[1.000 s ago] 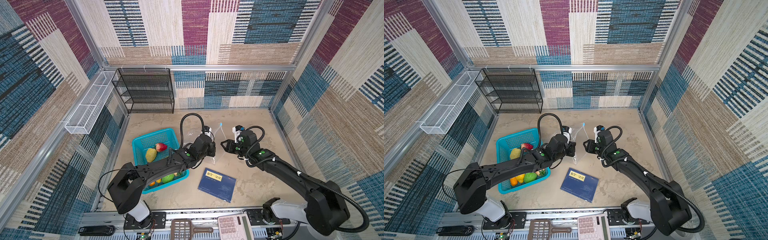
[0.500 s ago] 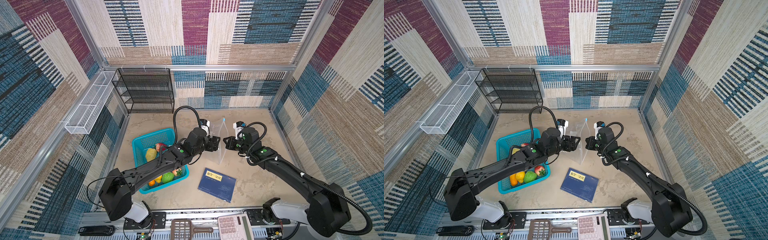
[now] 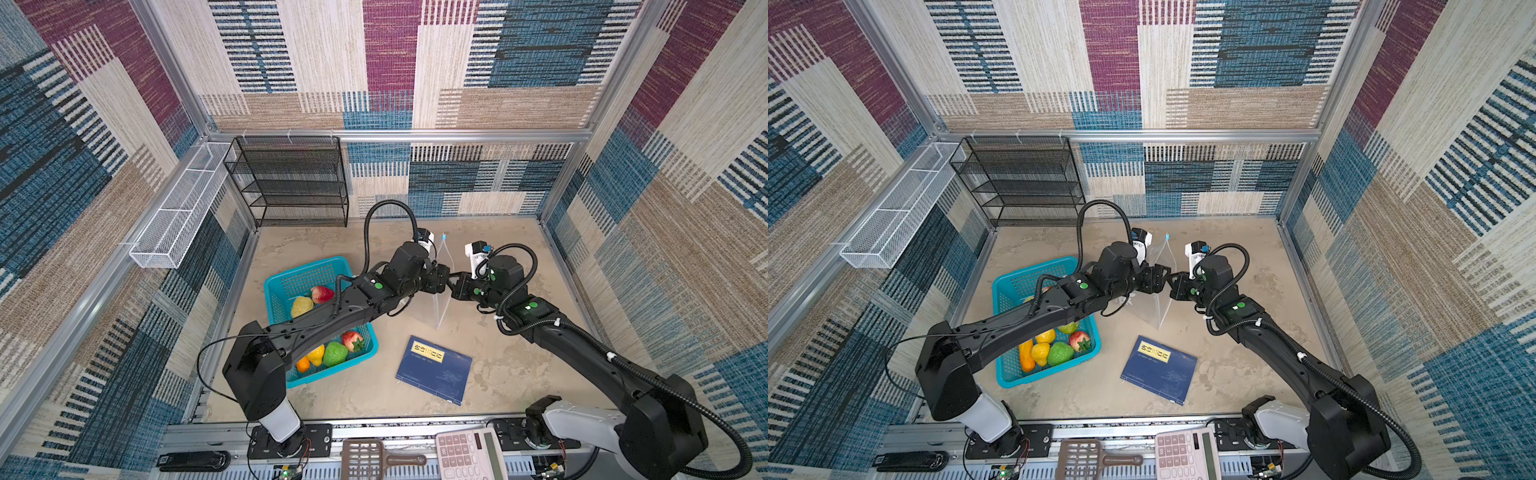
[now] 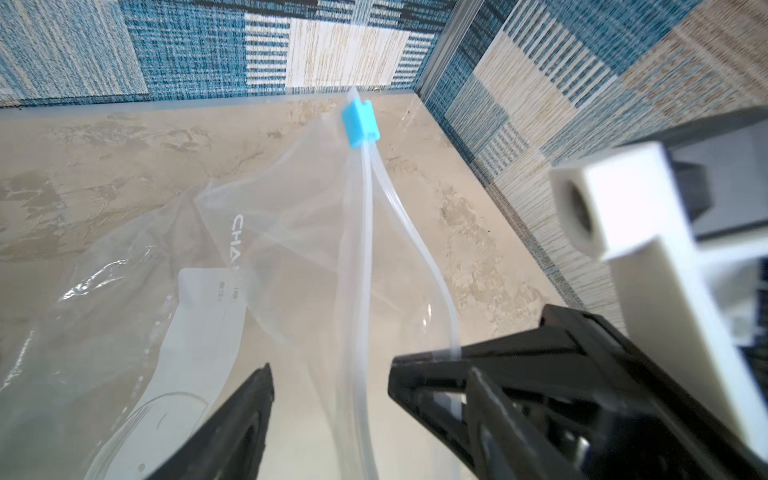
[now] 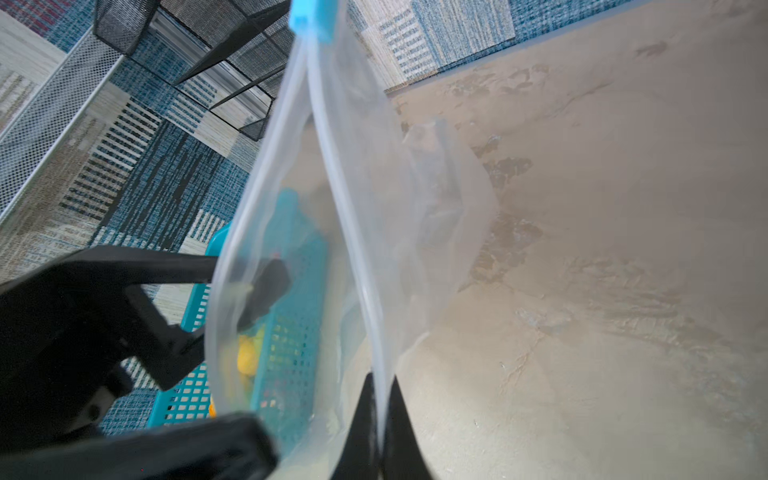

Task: Place the food in the zip-top bag and seal the zipper
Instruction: 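Pull the zipper edges apart with both grippers to open the bag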

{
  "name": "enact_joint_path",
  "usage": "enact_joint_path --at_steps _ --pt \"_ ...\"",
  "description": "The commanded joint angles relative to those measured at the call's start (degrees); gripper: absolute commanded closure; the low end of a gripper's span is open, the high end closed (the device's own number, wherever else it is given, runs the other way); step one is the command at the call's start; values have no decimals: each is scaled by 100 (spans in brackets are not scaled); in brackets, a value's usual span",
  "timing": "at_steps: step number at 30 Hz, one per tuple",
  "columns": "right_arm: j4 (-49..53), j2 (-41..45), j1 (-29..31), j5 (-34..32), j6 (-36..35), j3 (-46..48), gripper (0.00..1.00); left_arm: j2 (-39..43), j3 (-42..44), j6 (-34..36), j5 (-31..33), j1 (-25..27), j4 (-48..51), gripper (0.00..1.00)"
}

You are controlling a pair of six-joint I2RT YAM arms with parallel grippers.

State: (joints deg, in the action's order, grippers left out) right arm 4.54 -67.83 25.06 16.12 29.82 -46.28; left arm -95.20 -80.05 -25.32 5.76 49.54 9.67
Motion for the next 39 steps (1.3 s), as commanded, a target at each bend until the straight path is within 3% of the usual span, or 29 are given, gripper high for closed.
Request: enact_joint_path --at_steps 1,3,5,7,14,17,21,27,32,35,39 --pt "-285 121 10 54 44 71 100 -166 -201 313 335 3 455 41" --pt "-154 178 8 -248 -35 93 100 -222 -251 394 509 4 634 66" --pt "122 172 8 -780 -188 -10 100 -241 -323 444 504 3 741 85" --pt "468 149 8 -1449 -396 -236 100 -238 -459 499 390 1 807 97" --pt "1420 288 7 -3334 -1241 -1506 100 -104 -1099 626 -223 -1 658 100" --pt "1506 566 12 -3659 -1549 -1886 100 72 -1026 508 -740 -12 130 100" --pt "1494 879 8 -3308 -1693 -2161 100 244 -570 135 -1591 -109 -877 100" --pt "1106 903 8 -1605 -1329 -1747 100 127 610 -1161 -2387 -714 -2119 100" --pt "746 174 8 -505 -864 -1241 100 134 1599 -1530 -2370 -1077 -2486 100" --pt "634 -353 23 -272 -724 -1137 100 259 1930 -1477 -2155 -1221 -2340 100" --pt "753 -889 34 -233 -636 -1208 100 407 1896 -942 -1459 -1284 -1364 100"
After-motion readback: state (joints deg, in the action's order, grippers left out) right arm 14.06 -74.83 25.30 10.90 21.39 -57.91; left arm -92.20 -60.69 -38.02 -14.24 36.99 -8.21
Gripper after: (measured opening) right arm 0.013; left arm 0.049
